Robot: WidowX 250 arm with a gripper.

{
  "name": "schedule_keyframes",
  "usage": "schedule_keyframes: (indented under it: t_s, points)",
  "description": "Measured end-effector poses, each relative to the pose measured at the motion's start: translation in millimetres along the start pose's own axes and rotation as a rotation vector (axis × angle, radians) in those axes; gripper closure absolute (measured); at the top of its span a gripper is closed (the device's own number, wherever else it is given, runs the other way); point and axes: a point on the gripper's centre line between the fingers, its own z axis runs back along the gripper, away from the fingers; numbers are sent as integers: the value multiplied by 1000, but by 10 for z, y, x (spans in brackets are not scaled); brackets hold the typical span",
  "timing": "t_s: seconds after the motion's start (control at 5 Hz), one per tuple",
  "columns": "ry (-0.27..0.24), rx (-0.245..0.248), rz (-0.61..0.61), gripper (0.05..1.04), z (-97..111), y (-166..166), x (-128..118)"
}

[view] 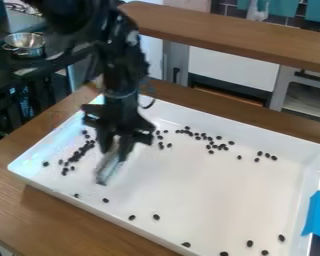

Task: Sweep into pile

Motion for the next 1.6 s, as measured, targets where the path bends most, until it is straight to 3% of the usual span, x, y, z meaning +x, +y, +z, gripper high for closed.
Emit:
schedule_keyframes:
  t_s: [0.2, 0.4, 0.6, 0.8, 1.2, 1.6]
  points:
    - [-42, -75, -6, 720, 125, -322, 84]
    - [-49, -186, -40, 720, 263, -826, 249]
    - [-30, -213, -40, 720, 287, -1136, 358]
    - [0, -215, -18, 720, 271, -1400, 497]
    - [40, -186, -44, 720, 64, -1698, 467]
    - [12, -197, -75, 720, 119, -1975, 383]
